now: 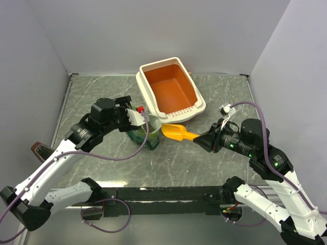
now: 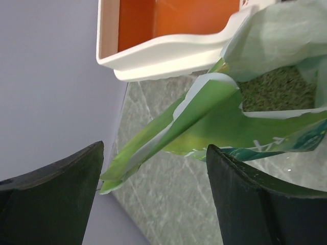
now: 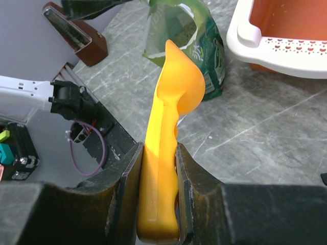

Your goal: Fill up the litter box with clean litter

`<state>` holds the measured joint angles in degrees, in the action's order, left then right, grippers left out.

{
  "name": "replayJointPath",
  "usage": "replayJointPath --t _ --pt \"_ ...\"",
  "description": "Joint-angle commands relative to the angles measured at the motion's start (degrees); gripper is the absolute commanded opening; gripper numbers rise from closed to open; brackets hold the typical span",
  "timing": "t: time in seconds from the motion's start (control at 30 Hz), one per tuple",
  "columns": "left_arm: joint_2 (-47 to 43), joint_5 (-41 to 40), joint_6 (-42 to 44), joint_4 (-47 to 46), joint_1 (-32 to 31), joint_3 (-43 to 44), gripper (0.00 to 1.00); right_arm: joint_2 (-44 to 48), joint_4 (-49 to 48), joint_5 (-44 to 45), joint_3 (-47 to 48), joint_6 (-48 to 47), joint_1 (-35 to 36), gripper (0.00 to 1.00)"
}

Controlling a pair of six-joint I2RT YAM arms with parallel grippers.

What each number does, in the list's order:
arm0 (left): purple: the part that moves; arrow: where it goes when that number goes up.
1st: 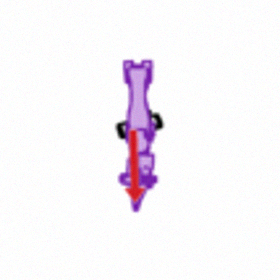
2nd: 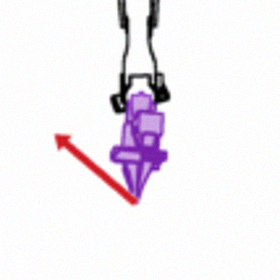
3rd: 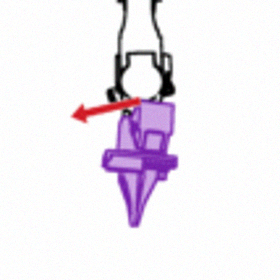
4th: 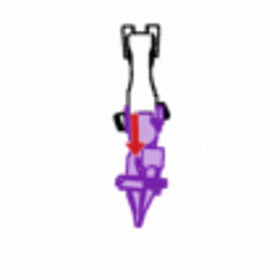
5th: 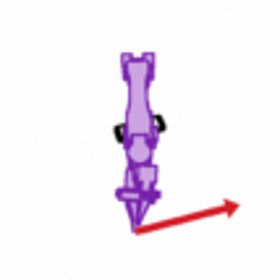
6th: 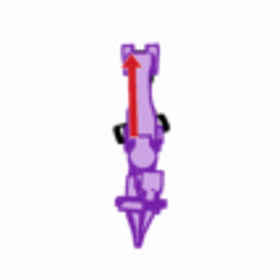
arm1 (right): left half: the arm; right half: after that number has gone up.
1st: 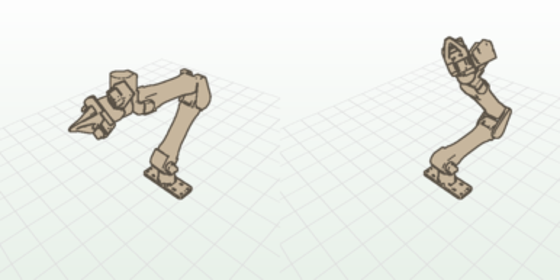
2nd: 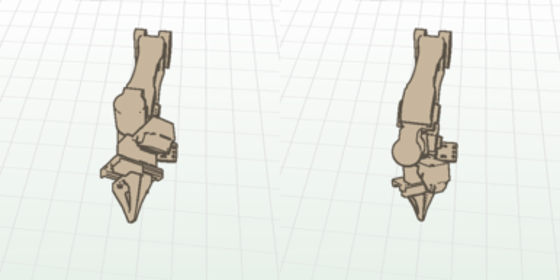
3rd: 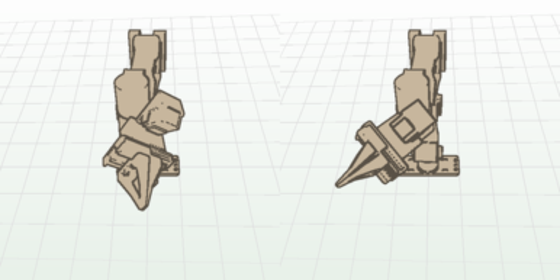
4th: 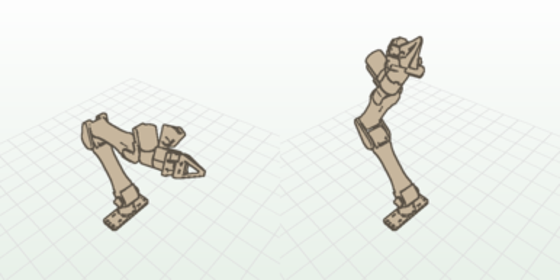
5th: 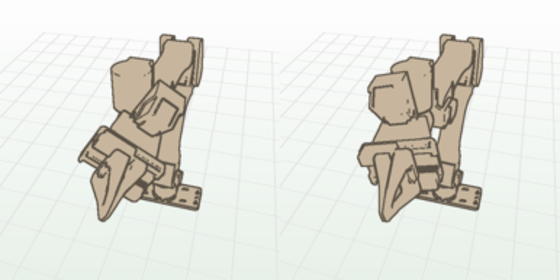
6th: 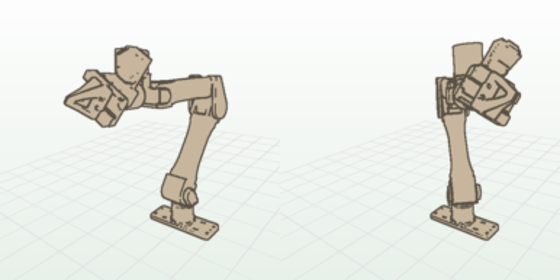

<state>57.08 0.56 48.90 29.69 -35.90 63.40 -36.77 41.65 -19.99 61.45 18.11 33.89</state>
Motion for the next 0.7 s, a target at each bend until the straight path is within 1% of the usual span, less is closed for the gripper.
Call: replayJointPath --t 0.0,0.17,0.27,0.3,0.37,0.4,0.47,0.57,0.67 --pt "1.45 -4.95 5.15 -3.85 -0.66 -0.55 0.86 1.62 -1.83 -1.19 -0.45 0.08 0.3 0.0" --pt "3.56 -4.16 5.76 -4.12 -0.84 0.5 0.86 1.79 -1.92 -1.81 -0.72 0.17 0.3 0.0" --pt "5.05 -3.64 5.94 -3.15 -1.01 1.99 0.81 2.06 -2.27 -2.07 -1.24 0.44 0.3 0.0" --pt "5.76 -3.46 5.94 -2.28 -1.28 2.69 0.76 2.06 -2.36 -2.25 -1.51 0.52 0.3 0.0" --pt "6.64 -3.81 5.68 -1.05 -1.45 3.92 0.56 2.15 -2.36 -2.34 -1.51 0.52 0.3 0.0" --pt "6.99 -3.98 5.59 -0.69 -1.71 4.36 0.44 2.15 -2.27 -2.16 -1.51 0.52 0.3 0.0" --pt "7.26 -4.42 5.67 -0.08 -1.81 4.72 0.24 2.23 -2.01 -1.81 -1.34 0.44 0.3 0.0" --pt "7.34 -4.86 5.06 1.59 -2.15 5.42 0.01 2.23 -1.75 -1.46 -1.07 0.35 0.3 0.0" --pt "7.17 -6.0 3.22 4.05 -3.03 6.74 0.01 2.15 -1.75 -1.11 -0.72 0.44 0.3 0.0"
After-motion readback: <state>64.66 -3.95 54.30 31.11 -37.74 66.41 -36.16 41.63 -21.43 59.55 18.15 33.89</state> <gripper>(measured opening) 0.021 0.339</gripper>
